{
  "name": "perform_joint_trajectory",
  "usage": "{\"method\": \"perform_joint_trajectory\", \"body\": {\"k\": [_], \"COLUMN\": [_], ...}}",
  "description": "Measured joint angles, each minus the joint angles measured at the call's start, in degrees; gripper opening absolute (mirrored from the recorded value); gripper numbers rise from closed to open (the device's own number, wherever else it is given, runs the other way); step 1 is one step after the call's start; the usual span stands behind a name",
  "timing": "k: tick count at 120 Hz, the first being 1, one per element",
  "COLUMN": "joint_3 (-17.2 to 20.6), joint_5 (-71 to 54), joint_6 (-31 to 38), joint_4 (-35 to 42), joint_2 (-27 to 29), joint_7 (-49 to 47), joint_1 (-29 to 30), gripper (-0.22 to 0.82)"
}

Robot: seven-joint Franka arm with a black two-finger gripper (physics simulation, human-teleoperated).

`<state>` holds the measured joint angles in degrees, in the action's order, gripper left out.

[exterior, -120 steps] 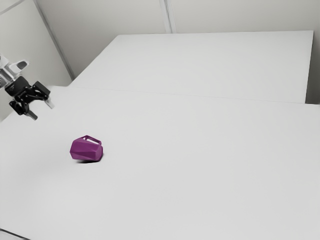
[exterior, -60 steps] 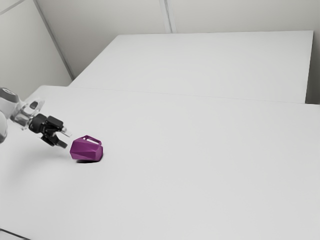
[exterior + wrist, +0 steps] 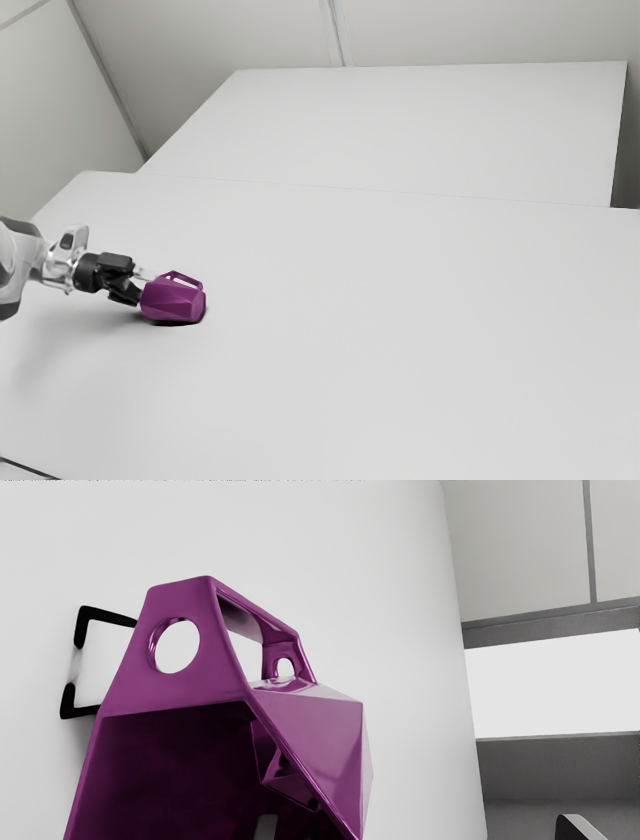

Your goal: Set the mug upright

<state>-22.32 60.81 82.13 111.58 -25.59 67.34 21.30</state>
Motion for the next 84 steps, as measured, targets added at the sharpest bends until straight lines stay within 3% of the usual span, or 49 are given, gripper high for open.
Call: {"method": "perform_joint_trajectory", "body": {"k": [35, 62, 84], "joint_3": [0.1, 0.2, 0.2], "joint_5": [1.5, 1.5, 1.3], "joint_6": [0.0, 0.5, 0.8], "joint_4": [1.1, 1.1, 1.1], "joint_2": [0.3, 0.6, 0.6], "joint_7": [2.6, 3.6, 3.7], "joint_1": [-0.5, -0.7, -0.7], "gripper": [0.58, 0.11, -0.08]}}
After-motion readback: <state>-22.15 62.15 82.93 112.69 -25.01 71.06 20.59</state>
